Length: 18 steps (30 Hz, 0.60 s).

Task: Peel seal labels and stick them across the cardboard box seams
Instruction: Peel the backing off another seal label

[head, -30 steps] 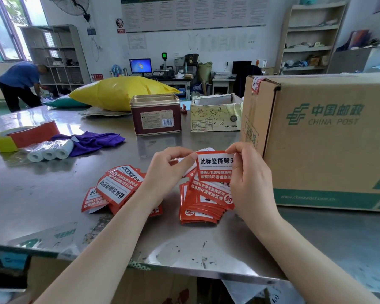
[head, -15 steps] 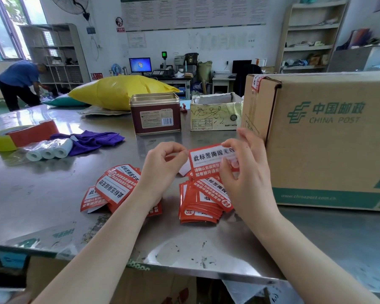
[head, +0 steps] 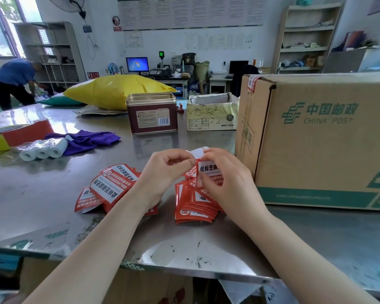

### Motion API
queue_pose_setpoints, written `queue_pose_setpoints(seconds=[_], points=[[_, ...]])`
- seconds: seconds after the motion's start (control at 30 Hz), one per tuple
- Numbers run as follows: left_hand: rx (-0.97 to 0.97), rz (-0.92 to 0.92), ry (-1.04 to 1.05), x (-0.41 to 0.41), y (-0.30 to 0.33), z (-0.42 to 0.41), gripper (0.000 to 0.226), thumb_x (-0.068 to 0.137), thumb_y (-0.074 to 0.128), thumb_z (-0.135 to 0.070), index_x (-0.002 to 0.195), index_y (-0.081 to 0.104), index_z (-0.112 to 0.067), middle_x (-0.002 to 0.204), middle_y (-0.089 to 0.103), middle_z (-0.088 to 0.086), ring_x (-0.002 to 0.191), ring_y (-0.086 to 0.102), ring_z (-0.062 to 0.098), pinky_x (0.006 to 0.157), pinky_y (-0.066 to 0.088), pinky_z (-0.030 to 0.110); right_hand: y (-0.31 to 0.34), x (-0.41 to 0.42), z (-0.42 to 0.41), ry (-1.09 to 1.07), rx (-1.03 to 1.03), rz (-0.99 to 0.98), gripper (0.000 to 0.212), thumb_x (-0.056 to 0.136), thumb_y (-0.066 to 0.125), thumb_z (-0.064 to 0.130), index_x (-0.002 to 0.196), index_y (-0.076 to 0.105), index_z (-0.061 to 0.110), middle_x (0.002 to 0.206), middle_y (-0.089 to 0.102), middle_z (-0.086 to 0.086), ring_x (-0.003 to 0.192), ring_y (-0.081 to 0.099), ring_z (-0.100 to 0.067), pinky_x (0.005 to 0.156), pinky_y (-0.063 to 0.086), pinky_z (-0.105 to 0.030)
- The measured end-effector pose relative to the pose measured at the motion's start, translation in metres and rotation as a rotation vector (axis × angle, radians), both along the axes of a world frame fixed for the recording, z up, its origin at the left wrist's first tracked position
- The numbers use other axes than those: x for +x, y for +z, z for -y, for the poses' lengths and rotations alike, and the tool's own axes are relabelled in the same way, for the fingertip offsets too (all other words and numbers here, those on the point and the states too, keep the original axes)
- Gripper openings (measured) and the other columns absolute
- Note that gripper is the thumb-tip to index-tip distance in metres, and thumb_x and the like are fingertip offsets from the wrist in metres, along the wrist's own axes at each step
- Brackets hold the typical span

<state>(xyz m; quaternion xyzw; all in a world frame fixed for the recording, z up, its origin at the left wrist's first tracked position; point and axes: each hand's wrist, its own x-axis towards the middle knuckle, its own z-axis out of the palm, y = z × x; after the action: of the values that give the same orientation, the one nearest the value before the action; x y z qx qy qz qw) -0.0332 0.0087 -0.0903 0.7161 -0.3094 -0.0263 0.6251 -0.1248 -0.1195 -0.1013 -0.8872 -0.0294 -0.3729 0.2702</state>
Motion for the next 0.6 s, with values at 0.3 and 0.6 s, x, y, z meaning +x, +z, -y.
queue_pose_setpoints(seconds=[0.3,0.6], points=[[-0.047,-0.06,-0.028,-0.0005,0.0012,-0.0006,0.01,0.087,0.062,-0.012,0.085,0.072,-0.01,0.075,0.072,-0.003,0.07,0.068,0.009,0.059,0.049,0.017,-0.0009,-0.0007,-0.0015,-0.081,-0.029,-0.015,0.032,0.078,0.065,0.044,0.093,0.055,0.017,0.122,0.055,0.006,0.107,0.051,-0.01,0.083,0.045,-0.028],[-0.022,-0.04,-0.109,-0.0038,0.0017,-0.0015,0.016,0.086,0.06,-0.006,0.076,0.07,-0.014,0.071,0.07,-0.004,0.067,0.066,0.007,0.06,0.05,0.017,-0.003,0.0042,0.0032,-0.052,-0.012,0.024,0.01,0.082,0.061,0.014,0.092,0.061,0.012,0.125,0.056,0.0,0.114,0.051,-0.014,0.092,0.043,-0.028]])
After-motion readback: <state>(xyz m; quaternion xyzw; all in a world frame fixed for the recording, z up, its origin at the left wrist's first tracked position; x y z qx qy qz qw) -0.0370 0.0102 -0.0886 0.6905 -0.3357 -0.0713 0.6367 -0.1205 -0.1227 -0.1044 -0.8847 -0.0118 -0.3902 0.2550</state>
